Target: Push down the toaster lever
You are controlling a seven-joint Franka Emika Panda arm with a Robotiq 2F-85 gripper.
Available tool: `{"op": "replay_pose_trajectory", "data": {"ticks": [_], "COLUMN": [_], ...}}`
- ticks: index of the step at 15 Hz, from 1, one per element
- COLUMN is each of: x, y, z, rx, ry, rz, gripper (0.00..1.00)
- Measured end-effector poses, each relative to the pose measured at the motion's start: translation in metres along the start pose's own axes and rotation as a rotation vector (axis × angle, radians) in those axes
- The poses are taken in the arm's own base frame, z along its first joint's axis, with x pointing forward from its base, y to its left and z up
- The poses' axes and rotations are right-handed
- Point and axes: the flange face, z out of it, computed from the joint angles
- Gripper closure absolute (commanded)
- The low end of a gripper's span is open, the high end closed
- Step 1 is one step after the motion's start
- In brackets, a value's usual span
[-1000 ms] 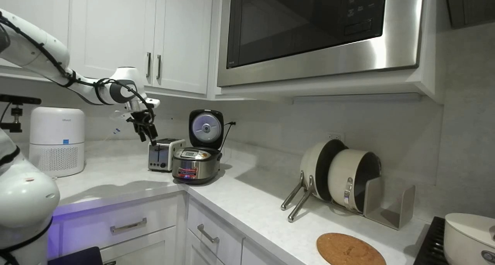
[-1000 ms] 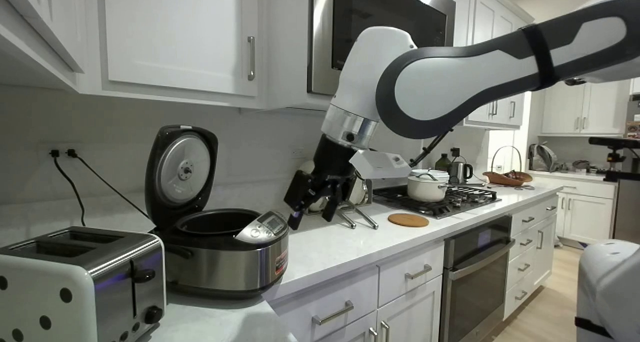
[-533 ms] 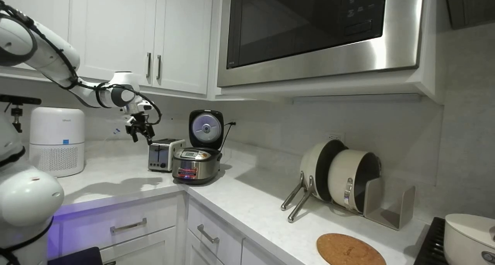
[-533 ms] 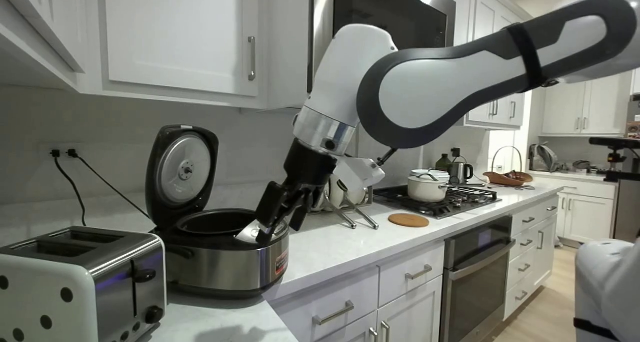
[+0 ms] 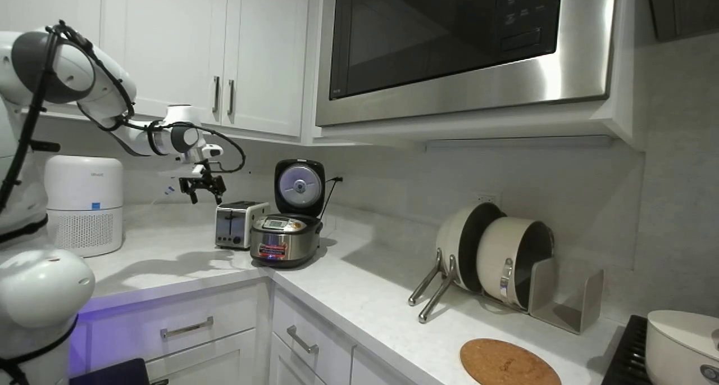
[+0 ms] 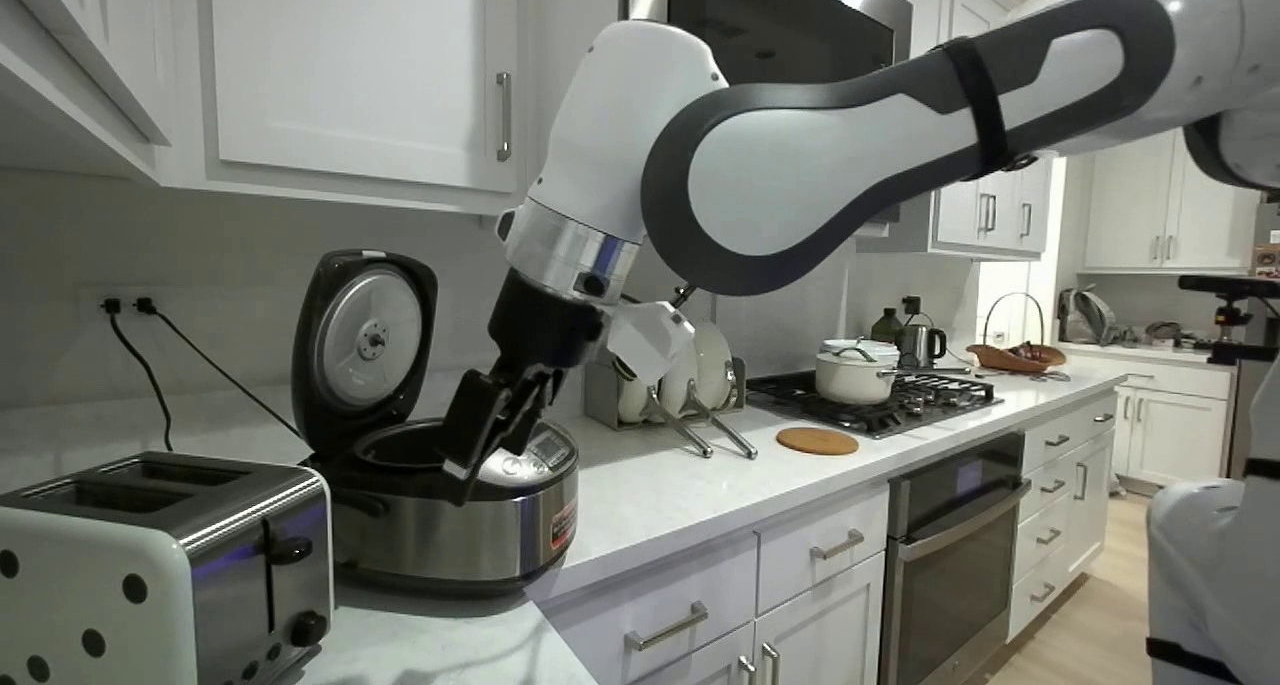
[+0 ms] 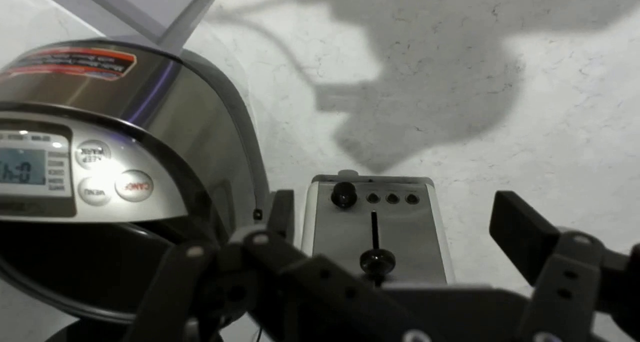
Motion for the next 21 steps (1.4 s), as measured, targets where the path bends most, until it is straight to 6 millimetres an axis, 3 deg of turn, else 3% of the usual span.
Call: {"op": "replay_pose_trajectory", "data": {"ticks": [1,3,7,12,14,21], "x": [0.006,0.018,0.041,0.071,0.081,0.099], "y": [-0.004,-0.013,-0.029,-0.032,-0.031,-0.028], "z": [0.003,0.01,0.028,0.039,0.04,0.049], "rx": [0.002,0.006,0.009,-0.001,-0.001,0.008], "ry": [0.001,-0.001,-0.003,0.021,0.033,0.043], "rz": [-0.021,-0.058,-0.13,-0.177,-0.182,-0.183], "gripper": [0.0,0.26,0.58,0.95,1.0,1.0]}}
